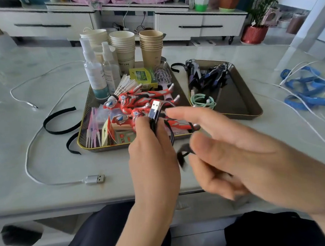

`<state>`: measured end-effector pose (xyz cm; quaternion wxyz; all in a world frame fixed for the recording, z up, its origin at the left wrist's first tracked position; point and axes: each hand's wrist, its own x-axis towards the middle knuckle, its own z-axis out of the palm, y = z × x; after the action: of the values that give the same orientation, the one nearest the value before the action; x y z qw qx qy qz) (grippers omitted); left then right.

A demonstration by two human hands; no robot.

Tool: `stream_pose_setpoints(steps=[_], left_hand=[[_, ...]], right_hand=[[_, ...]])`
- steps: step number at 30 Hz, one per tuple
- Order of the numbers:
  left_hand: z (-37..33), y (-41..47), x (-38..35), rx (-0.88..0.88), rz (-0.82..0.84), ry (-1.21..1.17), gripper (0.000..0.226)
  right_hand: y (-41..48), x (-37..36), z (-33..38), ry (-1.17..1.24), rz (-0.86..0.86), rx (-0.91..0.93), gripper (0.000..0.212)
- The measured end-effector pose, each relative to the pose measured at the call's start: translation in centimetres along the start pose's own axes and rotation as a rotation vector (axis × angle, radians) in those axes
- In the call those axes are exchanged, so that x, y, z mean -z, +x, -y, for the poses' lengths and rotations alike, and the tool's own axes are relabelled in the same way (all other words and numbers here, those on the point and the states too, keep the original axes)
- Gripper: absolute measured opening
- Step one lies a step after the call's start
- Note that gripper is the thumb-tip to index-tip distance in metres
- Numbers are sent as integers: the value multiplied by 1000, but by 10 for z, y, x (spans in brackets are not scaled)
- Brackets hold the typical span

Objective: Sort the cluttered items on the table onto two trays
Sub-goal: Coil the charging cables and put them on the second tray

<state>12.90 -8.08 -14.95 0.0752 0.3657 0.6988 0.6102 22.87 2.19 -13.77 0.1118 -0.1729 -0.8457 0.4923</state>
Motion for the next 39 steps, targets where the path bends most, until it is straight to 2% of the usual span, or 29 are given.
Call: stream_pose_setpoints(steps=[1,4,8,11,13,15,20,22,25,27,30,34,37,39], left_hand=[[0,0,-1,-21,30,-29,23],[1,1,-3,-15,119,-162,26],[0,5,-3,110,213,-457,29],[-2,8,1,251,362,-738,34],[-2,8,3,281,406,-824,26],[-2,7,3,295,414,-854,30],[-4,5,1,256,391,-770,35],[-5,3,0,250,424,-773,36],[-4,3,-2,289,499,-810,35],[-4,5,0,343,556,-769,36],[-5,11,6,525,686,-740,40],[-2,21,18,766,961,-744,77],[1,23,23,753,1084,-576,84],[1,18,22,647,1086,-351,66]], right_hand=[[2,-9,-8,-82,-20,-37,14],[-20,-24,14,-152,-338,-55,17],[-28,-10,23,-48,-405,-115,8],[-26,-6,23,-55,-428,-124,9],[-30,-6,27,-58,-380,-118,18],[-30,-4,32,-99,-378,-100,28],[-29,-5,29,-336,-463,-92,55],[-29,-6,29,-298,-426,-109,57],[-29,-4,32,-128,-362,-132,41],[-29,-4,32,-121,-356,-123,36],[-31,-5,29,-309,-320,-118,32],[-38,-4,34,-502,-236,-128,30],[-42,-7,40,-710,-149,-97,29],[-42,-11,46,-843,-109,-126,28]])
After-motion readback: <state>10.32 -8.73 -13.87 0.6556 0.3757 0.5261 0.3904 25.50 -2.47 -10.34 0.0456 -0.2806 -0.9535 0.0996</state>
